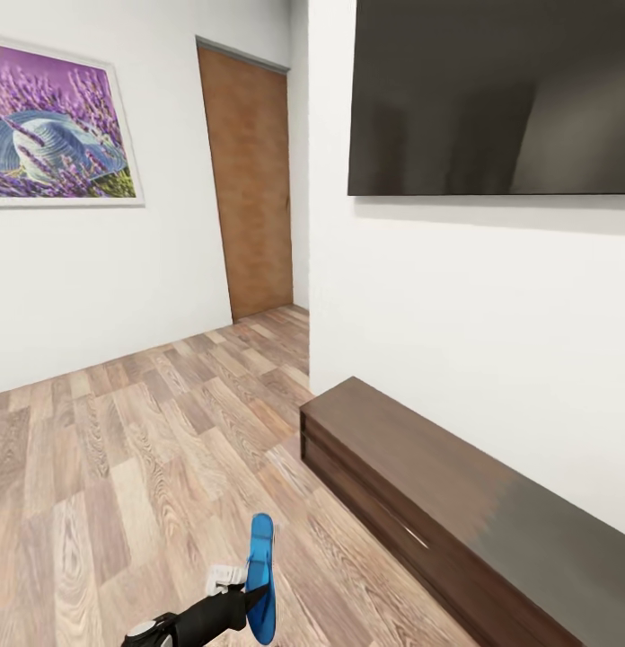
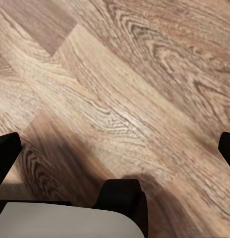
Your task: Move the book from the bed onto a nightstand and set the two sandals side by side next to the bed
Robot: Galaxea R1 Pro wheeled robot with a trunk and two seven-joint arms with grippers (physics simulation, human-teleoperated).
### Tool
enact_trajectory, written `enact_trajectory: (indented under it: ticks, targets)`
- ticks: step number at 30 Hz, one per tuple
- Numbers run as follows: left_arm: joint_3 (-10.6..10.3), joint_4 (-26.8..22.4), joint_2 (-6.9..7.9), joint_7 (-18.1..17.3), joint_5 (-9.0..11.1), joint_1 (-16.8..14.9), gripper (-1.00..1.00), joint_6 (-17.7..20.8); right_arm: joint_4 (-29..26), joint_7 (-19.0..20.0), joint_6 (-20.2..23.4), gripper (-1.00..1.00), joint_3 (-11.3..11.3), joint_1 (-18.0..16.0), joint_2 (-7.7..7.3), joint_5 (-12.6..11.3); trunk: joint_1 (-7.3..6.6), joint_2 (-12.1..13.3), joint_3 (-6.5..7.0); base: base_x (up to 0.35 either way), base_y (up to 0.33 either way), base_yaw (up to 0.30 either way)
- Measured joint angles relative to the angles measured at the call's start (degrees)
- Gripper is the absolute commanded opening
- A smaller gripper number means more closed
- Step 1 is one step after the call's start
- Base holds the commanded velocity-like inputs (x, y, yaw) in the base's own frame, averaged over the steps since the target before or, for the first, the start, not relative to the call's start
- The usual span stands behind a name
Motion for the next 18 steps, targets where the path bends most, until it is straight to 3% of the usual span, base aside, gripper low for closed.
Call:
enact_trajectory:
  ticks: [7, 18]
  targets:
    - [0.0, 0.0, 0.0, 0.0, 0.0, 0.0, -1.0, 0.0, 0.0, 0.0, 0.0, 1.0, 0.0, 0.0, -0.01, 0.0, -0.01, 0.0, 0.0, 0.035, 0.0, 0.293]
    - [0.0, 0.0, 0.0, 0.0, 0.0, 0.0, -1.0, 0.0, 0.0, 0.0, 0.0, 1.0, 0.0, 0.0, 0.0, 0.0, -0.01, 0.0, 0.0, 0.19, 0.0, 0.293]
